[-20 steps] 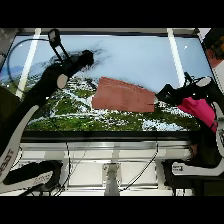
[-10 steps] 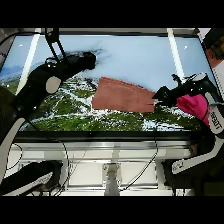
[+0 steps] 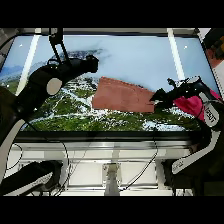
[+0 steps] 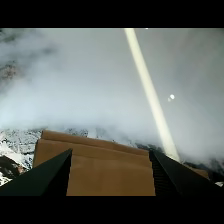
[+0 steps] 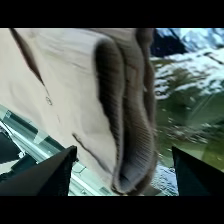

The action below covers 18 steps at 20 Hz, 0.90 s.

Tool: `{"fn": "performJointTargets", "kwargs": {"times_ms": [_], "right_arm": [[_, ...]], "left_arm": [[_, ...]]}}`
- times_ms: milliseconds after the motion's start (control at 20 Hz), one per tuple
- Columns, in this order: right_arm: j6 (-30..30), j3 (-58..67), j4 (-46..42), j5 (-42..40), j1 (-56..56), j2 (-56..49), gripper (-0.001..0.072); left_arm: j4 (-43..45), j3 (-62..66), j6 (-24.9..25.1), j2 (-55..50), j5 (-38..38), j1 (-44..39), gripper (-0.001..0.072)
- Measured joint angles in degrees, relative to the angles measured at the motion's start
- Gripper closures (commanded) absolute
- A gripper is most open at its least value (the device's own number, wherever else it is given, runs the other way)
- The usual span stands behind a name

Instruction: Fold the clothes and pants, and hang the long-sleeved shirts on hangers.

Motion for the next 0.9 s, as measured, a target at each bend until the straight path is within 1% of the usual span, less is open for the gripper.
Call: {"fn": "performJointTargets", "kwargs": {"times_ms": [150,200,250,300,350,400,450,550,900], "right_arm": [[0.0,0.0,0.8,-0.4,2.3,-0.8,0.0038],[0.0,0.0,1.1,-0.5,3.2,-1.1,0.0065],[0.1,0.1,1.2,-0.9,4.2,-1.3,0.0187],[0.2,0.0,0.9,-1.7,5.0,-1.5,0.028],[0.2,0.0,0.7,-2.5,5.8,-1.7,0.0288],[0.2,0.0,0.7,-3.2,6.6,-1.7,0.0392],[0.2,0.0,0.5,-3.8,7.1,-1.7,0.0518],[0.2,0.0,0.0,-4.9,7.7,-1.8,0.0693],[0.7,0.0,1.6,-5.3,8.2,0.1,0.0688]], "left_arm": [[0.0,0.0,0.0,0.0,-0.1,0.0,0.0159],[0.0,0.0,0.0,0.0,0.0,-0.1,0.0159],[0.0,0.0,0.0,0.0,-0.1,-0.1,0.0158],[0.0,0.0,0.0,0.0,-0.1,-0.1,0.0159],[0.0,0.0,0.0,0.0,-0.1,-0.1,0.0159],[0.0,0.0,0.0,0.0,-0.1,-0.1,0.0159],[0.0,0.0,0.0,0.0,-0.1,-0.1,0.0159],[0.0,0.0,0.0,0.0,-0.1,-0.1,0.0159],[0.0,0.0,0.0,0.0,-0.1,-0.1,0.0159]]}}
